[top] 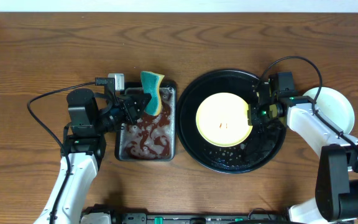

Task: Clean dirty plates on tray and stack at the side
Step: 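Move the sponge with the left gripper toward the yellow plate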

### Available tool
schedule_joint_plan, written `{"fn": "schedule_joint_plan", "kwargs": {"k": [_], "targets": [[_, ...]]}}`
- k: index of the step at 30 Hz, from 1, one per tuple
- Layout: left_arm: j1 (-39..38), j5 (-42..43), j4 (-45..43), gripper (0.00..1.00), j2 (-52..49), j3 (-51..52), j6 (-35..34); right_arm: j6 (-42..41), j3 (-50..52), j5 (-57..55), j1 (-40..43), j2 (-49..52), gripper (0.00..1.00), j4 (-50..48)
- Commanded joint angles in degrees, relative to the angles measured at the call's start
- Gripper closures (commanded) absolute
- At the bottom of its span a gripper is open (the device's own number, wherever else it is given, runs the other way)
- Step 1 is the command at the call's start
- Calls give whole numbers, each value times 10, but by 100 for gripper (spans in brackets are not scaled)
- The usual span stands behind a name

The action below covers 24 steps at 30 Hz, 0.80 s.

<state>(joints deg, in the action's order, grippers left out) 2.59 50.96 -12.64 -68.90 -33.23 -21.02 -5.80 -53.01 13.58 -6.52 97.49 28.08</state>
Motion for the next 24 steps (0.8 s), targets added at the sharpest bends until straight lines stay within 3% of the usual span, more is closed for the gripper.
{"fn": "schedule_joint_plan", "kwargs": {"k": [1, 18, 21, 24], "targets": [[3, 16, -3, 93, 0, -1, -1, 7, 3, -1, -3, 3, 99, -1], [-6, 5, 0, 93, 0, -1, -1, 7, 3, -1, -3, 3, 99, -1], [-34, -81, 31, 92, 0, -1, 2, 7, 3, -1, -3, 3, 99, -2], [-76, -231, 94, 93, -1, -1, 23, 7, 3, -1, -3, 3, 99, -1]]}}
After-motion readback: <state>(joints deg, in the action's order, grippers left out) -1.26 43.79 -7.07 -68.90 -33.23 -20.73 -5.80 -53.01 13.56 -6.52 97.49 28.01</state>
